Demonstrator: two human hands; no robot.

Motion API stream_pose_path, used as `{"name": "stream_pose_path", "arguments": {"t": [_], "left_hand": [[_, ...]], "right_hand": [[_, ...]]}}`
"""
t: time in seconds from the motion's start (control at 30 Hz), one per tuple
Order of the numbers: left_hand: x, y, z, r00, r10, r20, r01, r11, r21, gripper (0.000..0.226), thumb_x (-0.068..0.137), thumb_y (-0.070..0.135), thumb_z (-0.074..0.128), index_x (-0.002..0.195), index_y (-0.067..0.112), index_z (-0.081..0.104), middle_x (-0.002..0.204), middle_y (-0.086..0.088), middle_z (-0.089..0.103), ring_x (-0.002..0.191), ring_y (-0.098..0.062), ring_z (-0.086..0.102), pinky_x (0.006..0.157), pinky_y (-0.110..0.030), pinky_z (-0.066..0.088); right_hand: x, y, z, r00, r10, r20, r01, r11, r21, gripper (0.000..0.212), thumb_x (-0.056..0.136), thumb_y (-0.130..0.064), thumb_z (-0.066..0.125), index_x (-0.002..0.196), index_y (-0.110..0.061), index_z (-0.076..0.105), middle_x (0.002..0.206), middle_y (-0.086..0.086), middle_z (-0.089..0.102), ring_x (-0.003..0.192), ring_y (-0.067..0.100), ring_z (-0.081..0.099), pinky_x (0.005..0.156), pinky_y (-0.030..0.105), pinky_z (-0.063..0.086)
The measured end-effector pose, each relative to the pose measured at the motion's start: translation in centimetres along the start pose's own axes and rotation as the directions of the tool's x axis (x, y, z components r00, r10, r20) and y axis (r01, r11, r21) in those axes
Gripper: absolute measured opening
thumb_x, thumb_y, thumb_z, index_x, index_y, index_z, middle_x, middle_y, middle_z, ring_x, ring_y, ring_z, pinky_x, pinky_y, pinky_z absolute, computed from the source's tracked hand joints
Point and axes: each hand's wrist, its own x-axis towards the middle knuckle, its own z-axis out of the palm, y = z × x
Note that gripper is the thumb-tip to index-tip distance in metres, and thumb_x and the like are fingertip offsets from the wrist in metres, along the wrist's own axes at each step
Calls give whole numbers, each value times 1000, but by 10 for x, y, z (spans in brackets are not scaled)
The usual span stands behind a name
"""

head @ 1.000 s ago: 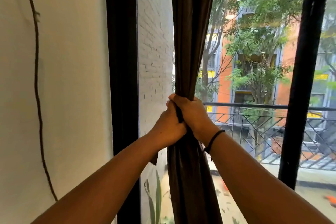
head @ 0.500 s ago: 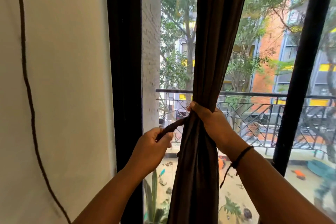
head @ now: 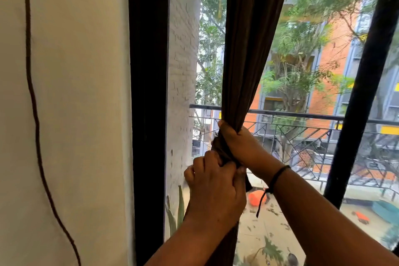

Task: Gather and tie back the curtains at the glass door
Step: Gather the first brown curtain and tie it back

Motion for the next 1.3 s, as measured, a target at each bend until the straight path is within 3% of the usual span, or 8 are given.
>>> {"name": "stream_pose_path", "arguments": {"t": [0.23,0.5,0.73,0.83,0.93,1.03,1.13,1.3], "left_hand": [[13,22,6,994,-106,20,105,994,31,24,78,31,46,83,26,69,88,3,63,76,-17,59,69,-34,44],[32,30,-10,913,-405,59,409,906,-106,22,81,34,66,91,25,47,96,3,49,89,-17,53,78,-36,51],[31,26,7,939,-281,199,344,805,-484,50,88,9,59,132,23,39,102,20,57,92,5,60,74,-7,47],[30,11,-1,898,-242,367,440,479,-760,32,84,12,61,112,28,60,107,15,65,89,9,63,71,-5,47],[34,-19,-17,804,-300,514,541,11,-841,34,83,10,54,59,20,75,61,7,69,54,-1,65,51,-14,52],[41,-53,-25,778,17,628,598,-328,-731,19,72,13,64,89,8,72,55,1,57,47,-10,55,58,-22,48],[39,-71,-20,733,307,607,681,-344,-647,42,81,24,62,119,14,47,61,5,42,51,-7,42,68,-26,46],[33,-82,-6,634,460,622,771,-324,-548,65,87,37,63,138,10,33,66,3,49,54,-7,44,66,-25,46]], "right_hand": [[-10,-12,-17,963,78,258,-54,994,-98,38,89,-51,47,86,-16,60,93,15,68,86,29,64,87,44,50],[-11,0,-33,975,20,222,7,993,-122,30,95,-43,44,94,-16,55,82,3,61,77,18,58,84,41,48],[-23,0,-34,875,111,471,-50,989,-140,84,77,-75,39,143,-25,26,132,-7,46,119,10,47,103,28,38],[-40,-8,-27,872,-30,488,74,995,-71,88,58,-94,38,121,-32,38,120,-5,47,112,10,47,98,32,39],[-62,-20,-26,740,-89,666,174,983,-61,68,80,-76,39,130,-30,45,130,-4,55,122,7,50,107,31,36],[-72,-26,-38,753,-71,654,135,990,-47,31,88,-52,53,115,-39,62,106,-18,67,95,-9,60,84,15,49],[-58,-12,-35,928,-34,372,60,996,-59,16,84,-41,65,97,-31,67,86,2,69,76,14,64,78,42,54],[-58,-3,-16,935,94,343,-128,989,77,25,80,-37,71,98,-24,60,90,13,68,65,18,65,69,39,52]]}}
